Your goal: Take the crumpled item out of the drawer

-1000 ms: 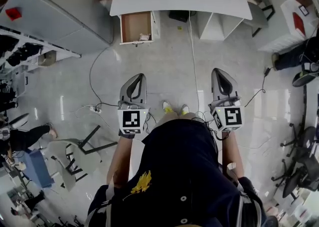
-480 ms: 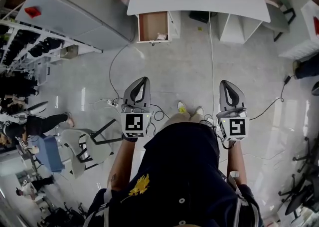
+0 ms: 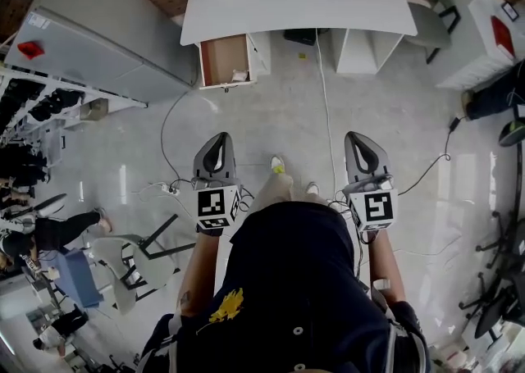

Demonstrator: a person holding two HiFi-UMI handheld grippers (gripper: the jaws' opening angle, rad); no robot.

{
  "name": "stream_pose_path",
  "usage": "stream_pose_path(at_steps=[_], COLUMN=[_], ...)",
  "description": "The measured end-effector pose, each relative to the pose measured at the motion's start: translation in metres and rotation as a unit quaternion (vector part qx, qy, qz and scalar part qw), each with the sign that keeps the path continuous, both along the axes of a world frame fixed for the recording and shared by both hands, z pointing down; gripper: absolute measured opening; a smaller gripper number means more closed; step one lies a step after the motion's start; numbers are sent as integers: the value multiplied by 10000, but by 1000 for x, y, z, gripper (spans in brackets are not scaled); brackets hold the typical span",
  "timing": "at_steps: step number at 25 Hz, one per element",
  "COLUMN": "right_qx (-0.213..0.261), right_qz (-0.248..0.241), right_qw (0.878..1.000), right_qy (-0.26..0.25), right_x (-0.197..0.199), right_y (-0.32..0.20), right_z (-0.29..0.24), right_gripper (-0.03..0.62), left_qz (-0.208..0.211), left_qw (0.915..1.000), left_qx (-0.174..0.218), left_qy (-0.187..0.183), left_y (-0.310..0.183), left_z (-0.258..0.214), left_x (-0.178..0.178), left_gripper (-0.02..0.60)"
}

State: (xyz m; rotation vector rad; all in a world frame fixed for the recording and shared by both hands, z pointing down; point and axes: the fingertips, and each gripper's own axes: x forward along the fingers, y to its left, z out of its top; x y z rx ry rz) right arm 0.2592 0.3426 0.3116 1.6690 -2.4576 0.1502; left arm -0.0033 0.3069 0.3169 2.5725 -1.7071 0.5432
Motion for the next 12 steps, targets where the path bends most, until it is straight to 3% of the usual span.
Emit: stream_pose_path(at_steps=[5,9,12], right_qx=[-270,-475,-471], right_qz=[103,131,243], right_qw=[9996,9982,9981], right_qy=[69,354,302], right_x=[-9,-27,-50], right_y=[-40,-94,-153], right_z=[15,34,32], right_gripper=[26,28,27], left_qz=[107,205,421], left_qw=[9995,9983,9953], left_qx=[-190,-292,-413], left_qy=[222,459,768], left_y=[-46,-112,-170], left_z=[24,49,61], left_x=[-1,-11,-15], left_gripper=[20,20,20])
